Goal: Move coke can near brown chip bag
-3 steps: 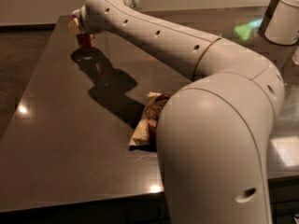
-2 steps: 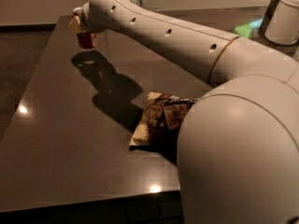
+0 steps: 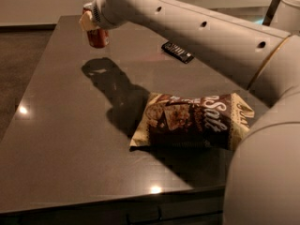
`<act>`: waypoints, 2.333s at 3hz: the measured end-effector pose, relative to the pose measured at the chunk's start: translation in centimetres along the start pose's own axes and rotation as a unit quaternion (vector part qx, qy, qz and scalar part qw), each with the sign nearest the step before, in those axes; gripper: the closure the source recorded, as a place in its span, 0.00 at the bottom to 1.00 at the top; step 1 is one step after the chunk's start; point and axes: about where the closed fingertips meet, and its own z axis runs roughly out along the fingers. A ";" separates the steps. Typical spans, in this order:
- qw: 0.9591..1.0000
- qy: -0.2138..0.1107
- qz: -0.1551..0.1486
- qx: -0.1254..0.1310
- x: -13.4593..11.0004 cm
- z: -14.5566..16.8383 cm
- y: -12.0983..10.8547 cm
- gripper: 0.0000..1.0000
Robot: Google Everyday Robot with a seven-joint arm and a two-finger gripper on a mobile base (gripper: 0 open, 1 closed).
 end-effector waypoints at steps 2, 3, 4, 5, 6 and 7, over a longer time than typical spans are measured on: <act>1.000 0.028 -0.001 -0.002 1.3 -4.8 -1.0 1.00; 0.999 0.035 0.014 -0.017 4.4 -8.0 -1.8 1.00; 0.999 0.034 0.018 -0.023 4.9 -9.1 -1.9 1.00; 0.999 0.029 0.017 -0.034 5.8 -10.9 -1.4 1.00; 0.998 0.027 0.019 -0.044 7.1 -12.6 -0.9 1.00; 0.998 0.026 0.021 -0.059 8.7 -13.4 -0.1 1.00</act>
Offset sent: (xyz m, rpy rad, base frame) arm -0.0470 -0.0634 0.0135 -0.0504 0.0763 -0.0075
